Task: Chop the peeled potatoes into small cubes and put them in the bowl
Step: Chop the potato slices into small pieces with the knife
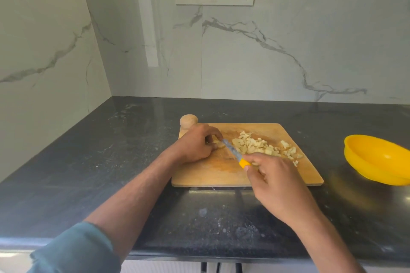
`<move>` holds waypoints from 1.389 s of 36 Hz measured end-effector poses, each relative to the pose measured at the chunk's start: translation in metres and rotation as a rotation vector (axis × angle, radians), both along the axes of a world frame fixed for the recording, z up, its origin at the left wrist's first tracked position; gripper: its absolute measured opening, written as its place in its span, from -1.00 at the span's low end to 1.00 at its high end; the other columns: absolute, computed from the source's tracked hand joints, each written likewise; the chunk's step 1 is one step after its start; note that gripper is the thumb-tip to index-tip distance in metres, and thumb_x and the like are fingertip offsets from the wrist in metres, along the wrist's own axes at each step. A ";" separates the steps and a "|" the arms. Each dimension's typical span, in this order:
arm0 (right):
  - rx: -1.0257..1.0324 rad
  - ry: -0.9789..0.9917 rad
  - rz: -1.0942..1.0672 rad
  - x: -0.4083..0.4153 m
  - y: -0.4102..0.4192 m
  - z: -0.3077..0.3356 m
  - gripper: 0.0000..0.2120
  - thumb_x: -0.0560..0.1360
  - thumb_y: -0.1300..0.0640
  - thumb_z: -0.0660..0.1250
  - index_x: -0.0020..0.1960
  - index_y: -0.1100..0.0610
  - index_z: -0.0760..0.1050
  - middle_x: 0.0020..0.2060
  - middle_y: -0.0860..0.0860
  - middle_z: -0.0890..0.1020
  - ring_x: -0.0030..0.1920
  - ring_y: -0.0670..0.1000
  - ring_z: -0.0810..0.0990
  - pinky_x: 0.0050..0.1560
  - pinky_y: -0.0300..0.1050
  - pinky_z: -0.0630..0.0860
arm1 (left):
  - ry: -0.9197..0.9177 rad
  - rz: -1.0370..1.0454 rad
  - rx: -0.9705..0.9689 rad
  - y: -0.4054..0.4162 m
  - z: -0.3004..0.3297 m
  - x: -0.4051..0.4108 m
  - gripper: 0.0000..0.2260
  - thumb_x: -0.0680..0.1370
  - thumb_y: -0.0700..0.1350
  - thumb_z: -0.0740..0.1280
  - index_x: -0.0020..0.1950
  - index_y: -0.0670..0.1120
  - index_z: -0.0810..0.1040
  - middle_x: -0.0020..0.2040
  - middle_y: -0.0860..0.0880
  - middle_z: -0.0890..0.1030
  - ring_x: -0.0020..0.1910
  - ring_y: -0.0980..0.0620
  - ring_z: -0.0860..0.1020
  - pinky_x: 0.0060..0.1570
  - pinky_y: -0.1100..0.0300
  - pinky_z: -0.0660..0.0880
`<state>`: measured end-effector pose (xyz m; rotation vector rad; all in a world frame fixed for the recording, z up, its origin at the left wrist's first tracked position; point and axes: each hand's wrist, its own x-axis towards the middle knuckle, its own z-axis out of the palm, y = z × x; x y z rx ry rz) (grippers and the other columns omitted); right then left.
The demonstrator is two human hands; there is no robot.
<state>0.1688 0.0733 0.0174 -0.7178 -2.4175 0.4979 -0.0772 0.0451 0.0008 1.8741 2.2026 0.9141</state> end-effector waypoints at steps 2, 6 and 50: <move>0.001 0.044 -0.017 0.000 0.003 0.001 -0.75 0.60 0.15 0.31 0.25 0.08 0.63 -0.51 -0.40 0.44 -0.39 -0.29 0.48 -0.41 -0.40 0.33 | -0.089 0.032 0.016 -0.001 -0.003 -0.002 -0.71 0.53 -0.19 0.47 0.25 -0.03 0.59 -0.10 -0.02 0.62 -0.12 0.07 0.56 -0.09 0.21 0.53; 0.017 0.016 -0.043 -0.016 0.005 -0.003 -0.74 0.63 0.08 0.27 0.28 0.03 0.60 -0.33 -0.16 0.62 -0.36 -0.16 0.54 -0.36 -0.25 0.48 | -0.180 0.080 0.069 -0.002 -0.008 -0.007 -0.59 0.47 -0.12 0.55 0.28 0.01 0.53 -0.15 0.01 0.63 -0.15 0.12 0.58 -0.14 0.35 0.45; 0.156 -0.108 0.036 -0.044 -0.004 -0.015 -0.66 0.64 0.07 0.24 0.41 0.03 0.49 0.03 -0.07 0.70 -0.16 -0.12 0.61 -0.16 -0.40 0.41 | -0.134 0.035 0.020 0.001 -0.006 -0.007 -0.84 0.50 -0.28 0.49 0.00 -0.05 0.75 -0.09 0.00 0.69 -0.11 0.07 0.58 -0.15 0.43 0.44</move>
